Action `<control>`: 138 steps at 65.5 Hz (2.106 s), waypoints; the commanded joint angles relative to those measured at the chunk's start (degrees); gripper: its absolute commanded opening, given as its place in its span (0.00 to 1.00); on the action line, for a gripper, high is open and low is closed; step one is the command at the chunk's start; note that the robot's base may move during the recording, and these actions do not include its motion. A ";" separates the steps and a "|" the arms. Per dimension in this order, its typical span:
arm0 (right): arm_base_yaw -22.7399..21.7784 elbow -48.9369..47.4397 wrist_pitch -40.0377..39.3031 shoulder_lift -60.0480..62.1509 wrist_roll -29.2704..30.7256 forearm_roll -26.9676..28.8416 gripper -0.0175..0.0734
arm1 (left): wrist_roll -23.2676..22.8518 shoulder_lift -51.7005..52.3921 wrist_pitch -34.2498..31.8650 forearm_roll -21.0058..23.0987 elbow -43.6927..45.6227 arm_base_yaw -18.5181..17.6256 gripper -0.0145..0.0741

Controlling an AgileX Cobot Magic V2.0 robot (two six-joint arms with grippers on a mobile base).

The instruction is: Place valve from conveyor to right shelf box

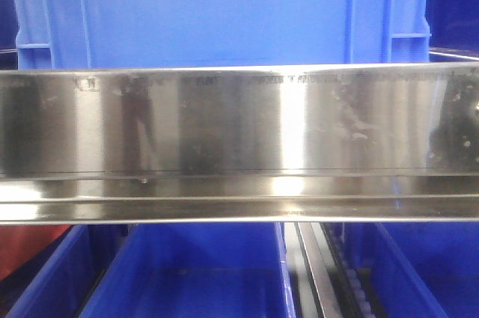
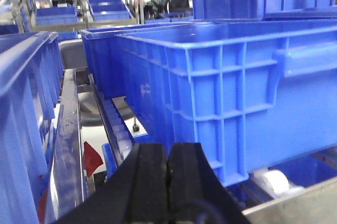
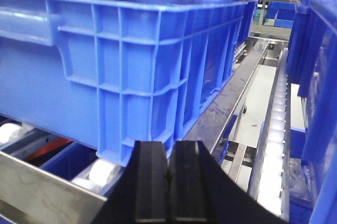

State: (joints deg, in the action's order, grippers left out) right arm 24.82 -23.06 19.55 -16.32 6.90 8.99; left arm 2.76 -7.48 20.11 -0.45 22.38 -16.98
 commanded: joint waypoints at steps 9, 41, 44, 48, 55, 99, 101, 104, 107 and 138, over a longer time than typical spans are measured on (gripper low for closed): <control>-0.11 0.13 -1.09 0.36 0.15 -0.63 0.02 | -0.39 1.95 -1.71 0.45 -0.49 0.23 0.04; -0.11 0.13 -1.09 0.36 0.15 -0.63 0.02 | -0.39 1.95 -1.83 0.45 -0.49 0.23 0.04; -0.11 0.13 -1.09 0.36 0.15 -0.63 0.02 | -0.39 1.95 -1.94 0.45 -0.49 0.23 0.04; -0.11 0.13 -1.09 0.36 0.15 -0.63 0.02 | -0.39 1.95 -2.06 0.45 -0.96 0.43 0.04; -0.11 0.13 -1.09 0.36 0.15 -0.63 0.02 | -0.39 2.35 -1.37 0.45 -1.62 2.82 0.04; -0.11 0.13 -1.21 0.36 0.15 -0.63 0.02 | -0.39 7.48 -22.64 1.96 -22.38 18.57 0.04; -0.11 0.13 -1.21 0.36 0.15 -0.63 0.02 | -0.39 7.48 -22.83 1.96 -22.38 18.57 0.04; -0.11 0.13 -1.21 0.36 0.15 -0.63 0.02 | -0.39 7.48 -22.33 1.96 -22.38 18.57 0.04; -0.11 0.13 -1.21 0.36 0.15 -0.63 0.02 | -0.39 7.48 -22.33 1.96 -22.38 18.57 0.04; -0.11 0.13 -1.21 0.36 0.15 -0.63 0.02 | -0.39 7.48 -22.45 1.96 -22.38 18.57 0.04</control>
State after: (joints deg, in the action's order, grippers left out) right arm 24.82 -22.91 19.34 -16.10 6.90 8.99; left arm 2.76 -0.31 -1.17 1.07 -0.11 1.28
